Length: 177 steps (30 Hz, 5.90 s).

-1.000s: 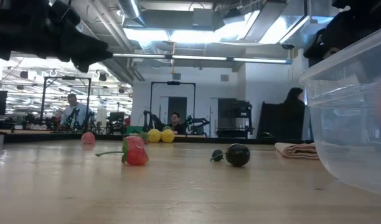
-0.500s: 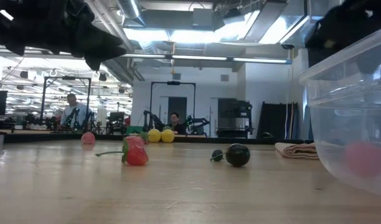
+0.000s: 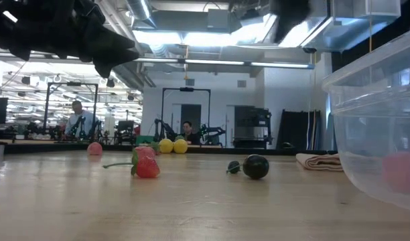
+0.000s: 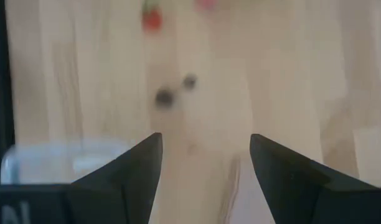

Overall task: Pick and placing Produce into tupperware
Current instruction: Put the cherry into the transparent container

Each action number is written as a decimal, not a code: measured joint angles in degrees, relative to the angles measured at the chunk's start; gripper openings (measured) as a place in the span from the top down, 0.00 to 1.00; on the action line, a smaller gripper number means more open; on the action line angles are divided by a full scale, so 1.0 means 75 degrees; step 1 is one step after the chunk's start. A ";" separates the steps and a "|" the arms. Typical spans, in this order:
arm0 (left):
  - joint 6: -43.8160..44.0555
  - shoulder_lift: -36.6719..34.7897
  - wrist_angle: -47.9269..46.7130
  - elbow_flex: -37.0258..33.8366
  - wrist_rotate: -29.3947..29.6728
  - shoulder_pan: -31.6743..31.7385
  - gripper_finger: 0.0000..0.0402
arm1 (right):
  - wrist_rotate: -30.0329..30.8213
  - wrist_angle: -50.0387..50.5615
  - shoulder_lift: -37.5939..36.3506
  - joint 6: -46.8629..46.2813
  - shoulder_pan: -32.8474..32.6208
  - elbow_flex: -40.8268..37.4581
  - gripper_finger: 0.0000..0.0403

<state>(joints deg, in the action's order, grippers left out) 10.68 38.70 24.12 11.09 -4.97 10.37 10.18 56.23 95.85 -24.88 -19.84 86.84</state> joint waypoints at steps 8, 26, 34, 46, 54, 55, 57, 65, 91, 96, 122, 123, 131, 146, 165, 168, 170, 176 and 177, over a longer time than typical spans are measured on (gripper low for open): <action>0.0104 0.0000 -0.0031 0.0000 0.0024 0.0008 0.59 | -0.0122 -0.3044 0.0299 0.2061 0.0502 -0.0763 0.39; -0.0274 0.0000 -0.0243 0.0000 0.0493 0.0015 0.59 | -0.1538 -0.4264 0.2112 0.2964 0.0525 -0.1704 0.39; -0.0275 0.0000 -0.0291 0.0000 0.0495 0.0015 0.59 | -0.1522 -0.4264 0.2194 0.2780 0.0619 -0.1695 0.39; -0.0248 0.0000 -0.0294 0.0000 0.0493 0.0015 0.59 | -0.2296 -0.4919 0.2192 0.3749 0.1527 -0.1692 0.39; -0.0246 0.0000 -0.0319 0.0000 0.0493 0.0015 0.59 | -0.3911 -0.4699 0.1938 0.4999 0.1834 -0.1685 0.39; -0.0248 0.0000 -0.0318 0.0000 0.0497 0.0015 0.59 | -0.3898 -0.4395 0.1873 0.5388 0.1801 -0.1686 0.39; -0.0248 0.0000 -0.0332 0.0000 0.0529 0.0015 0.59 | -0.3915 -0.3970 0.1781 0.6153 0.1716 -0.1686 0.39; -0.0274 -0.0003 -0.0390 -0.0006 0.1056 0.0012 0.59 | -0.3906 -0.2697 0.1649 0.9108 0.1611 -0.1686 0.39; -0.0288 -0.0003 -0.1109 -0.0006 0.1342 0.0012 0.59 | -0.4541 -0.3612 0.1649 1.2765 0.1366 -0.1733 0.39; -0.0283 -0.0003 -0.1302 -0.0006 0.1376 0.0015 0.59 | -0.4591 -0.4272 0.1703 1.3073 0.1303 -0.2024 0.39; -0.0218 -0.0003 -0.1443 -0.0006 0.1376 0.0012 0.59 | -0.5340 -0.5030 0.2664 1.1954 0.1457 -0.2420 0.39; -0.0218 -0.0003 -0.1440 -0.0006 0.1376 0.0013 0.59 | -0.5338 -0.4998 0.2664 1.1842 0.1508 -0.2420 0.39; -0.0216 -0.0003 -0.1437 -0.0006 0.1376 0.0012 0.59 | -0.5322 -0.4923 0.2667 1.1699 0.1620 -0.2420 0.39; -0.0239 -0.0003 -0.1437 -0.0006 0.1375 0.0012 0.59 | -0.5309 -0.4876 0.2667 1.1750 0.1472 -0.2415 0.55; -0.0242 -0.0003 -0.1442 -0.0006 0.1375 0.0012 0.59 | -0.4932 -0.4933 0.2641 1.1283 0.1462 -0.2396 0.70; -0.0242 -0.0003 -0.1443 -0.0006 0.1373 0.0012 0.59 | -0.4444 -0.4766 0.2623 1.0888 0.1459 -0.2207 0.70; -0.0242 -0.0003 -0.1443 -0.0006 0.1373 0.0012 0.59 | -0.3885 -0.4509 0.2620 1.0536 0.1455 -0.1920 0.70; -0.0242 -0.0003 -0.1449 -0.0006 0.1373 0.0014 0.59 | -0.3368 -0.2617 0.2605 0.9182 0.1428 -0.0428 0.70; -0.0242 -0.0003 -0.1457 -0.0006 0.1373 0.0012 0.59 | -0.3340 -0.2253 0.2599 0.8850 0.1396 -0.0142 0.70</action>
<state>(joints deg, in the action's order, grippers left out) 8.86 38.68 13.19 11.05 5.32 10.46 -14.87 39.33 115.35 41.50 -9.37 85.77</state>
